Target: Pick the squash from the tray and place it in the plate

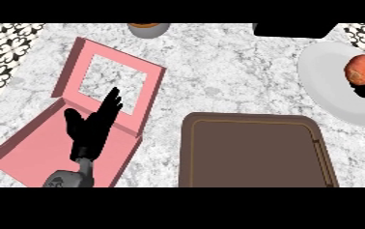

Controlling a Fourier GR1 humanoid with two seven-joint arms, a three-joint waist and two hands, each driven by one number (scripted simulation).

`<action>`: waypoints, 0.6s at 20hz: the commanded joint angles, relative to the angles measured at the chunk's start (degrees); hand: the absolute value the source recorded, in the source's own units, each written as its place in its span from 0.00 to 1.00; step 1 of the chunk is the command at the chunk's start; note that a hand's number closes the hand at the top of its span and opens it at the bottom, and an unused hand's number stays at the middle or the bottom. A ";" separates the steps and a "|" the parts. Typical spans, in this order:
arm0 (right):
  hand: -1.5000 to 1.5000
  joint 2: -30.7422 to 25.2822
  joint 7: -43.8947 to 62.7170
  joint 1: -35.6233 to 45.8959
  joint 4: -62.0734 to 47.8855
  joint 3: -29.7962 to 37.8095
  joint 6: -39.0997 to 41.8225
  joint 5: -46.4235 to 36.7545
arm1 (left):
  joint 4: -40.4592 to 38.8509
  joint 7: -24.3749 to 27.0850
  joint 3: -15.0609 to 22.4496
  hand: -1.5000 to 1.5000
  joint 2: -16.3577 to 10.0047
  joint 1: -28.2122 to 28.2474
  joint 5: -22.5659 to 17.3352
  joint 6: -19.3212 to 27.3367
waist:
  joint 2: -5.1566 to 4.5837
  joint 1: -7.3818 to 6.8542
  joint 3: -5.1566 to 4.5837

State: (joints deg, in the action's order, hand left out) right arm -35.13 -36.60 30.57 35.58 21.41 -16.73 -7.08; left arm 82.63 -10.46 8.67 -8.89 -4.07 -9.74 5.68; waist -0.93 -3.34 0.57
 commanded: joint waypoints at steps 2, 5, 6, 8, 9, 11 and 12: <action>1.00 -3.53 4.79 5.06 -12.37 -1.26 -0.21 -3.86 | -3.07 -0.20 1.74 0.50 0.97 1.20 0.88 -0.56 | -1.17 -1.45 -0.30; 0.00 -6.09 7.38 4.90 -16.07 -7.05 1.06 -10.47 | -2.09 -0.82 2.16 0.50 0.88 0.70 1.00 -0.83 | -1.54 -2.78 -0.27; 0.00 -5.86 6.50 5.46 -17.23 -7.56 3.18 -10.69 | -2.42 -0.81 1.66 0.50 0.40 -0.63 0.42 -1.80 | -1.80 -2.92 -0.17; 0.00 -4.32 5.63 6.64 -19.45 -7.61 5.10 -10.55 | -2.40 -2.02 1.98 0.50 1.43 -0.94 0.89 -0.36 | -1.71 -2.80 -0.02; 0.00 -4.17 4.49 7.65 -19.70 -7.95 6.36 -10.79 | -3.79 -0.98 2.32 0.50 1.83 -0.71 1.23 -0.55 | -1.75 -2.57 -0.04; 0.00 -3.75 2.04 8.60 -20.54 -6.14 8.71 -8.86 | -2.86 -1.11 1.69 0.50 1.62 -1.36 0.61 -0.82 | -1.78 -2.51 0.09; 0.00 -3.57 2.26 9.70 -21.27 -6.03 10.46 -8.62 | -4.03 -1.06 0.90 0.50 1.16 -2.17 1.17 -0.18 | -1.75 -2.24 0.04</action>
State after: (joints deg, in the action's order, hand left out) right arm -39.15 -32.89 37.89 17.13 15.29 -10.37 -15.89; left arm 81.99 -10.34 9.74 -7.96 -5.99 -8.80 5.18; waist -2.14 -5.81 0.87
